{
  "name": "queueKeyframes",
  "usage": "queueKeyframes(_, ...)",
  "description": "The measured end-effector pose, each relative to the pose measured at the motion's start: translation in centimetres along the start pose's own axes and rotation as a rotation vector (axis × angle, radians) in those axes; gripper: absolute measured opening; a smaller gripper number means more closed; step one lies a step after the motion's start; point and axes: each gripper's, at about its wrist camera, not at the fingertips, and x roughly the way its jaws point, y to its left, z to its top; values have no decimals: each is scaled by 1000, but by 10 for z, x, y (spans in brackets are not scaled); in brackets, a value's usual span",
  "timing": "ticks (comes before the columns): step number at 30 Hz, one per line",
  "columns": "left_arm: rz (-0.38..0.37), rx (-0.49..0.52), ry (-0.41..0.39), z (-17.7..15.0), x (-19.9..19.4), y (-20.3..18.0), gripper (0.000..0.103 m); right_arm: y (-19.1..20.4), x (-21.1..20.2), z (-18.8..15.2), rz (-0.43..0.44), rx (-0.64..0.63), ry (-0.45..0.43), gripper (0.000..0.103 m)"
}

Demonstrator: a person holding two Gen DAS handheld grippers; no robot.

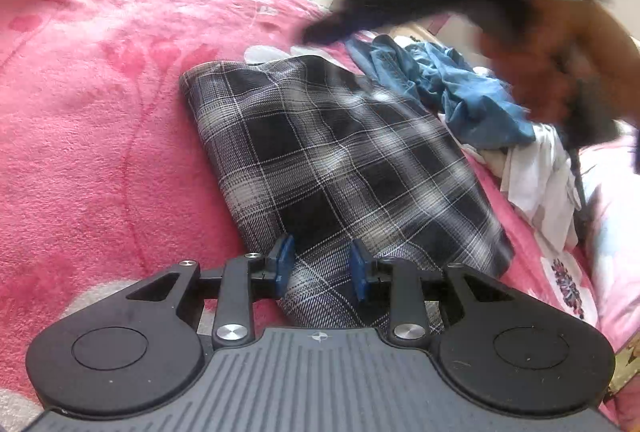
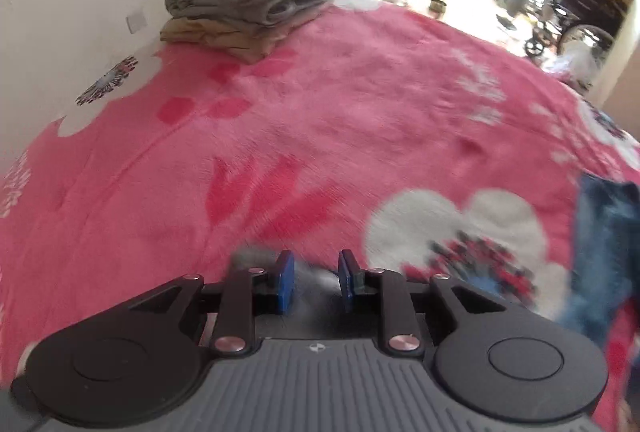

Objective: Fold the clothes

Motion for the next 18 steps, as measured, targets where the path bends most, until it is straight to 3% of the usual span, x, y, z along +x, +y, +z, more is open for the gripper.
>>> queueKeyframes(3,20,-14,27,6,3,-2,30,-25,-28,-26,-56,57,36,26)
queueKeyframes(7,65,-32,66,14,6,-10,30,-64,-15,-73,-141,202,130,26)
queueKeyframes(11,124,16,101,16,10,-23,31,-84,-1,-98,-108,369,81,26)
queueKeyframes(18,228,81,174,22,21,-41,31,-79,-19,-129,-123,415,64,27)
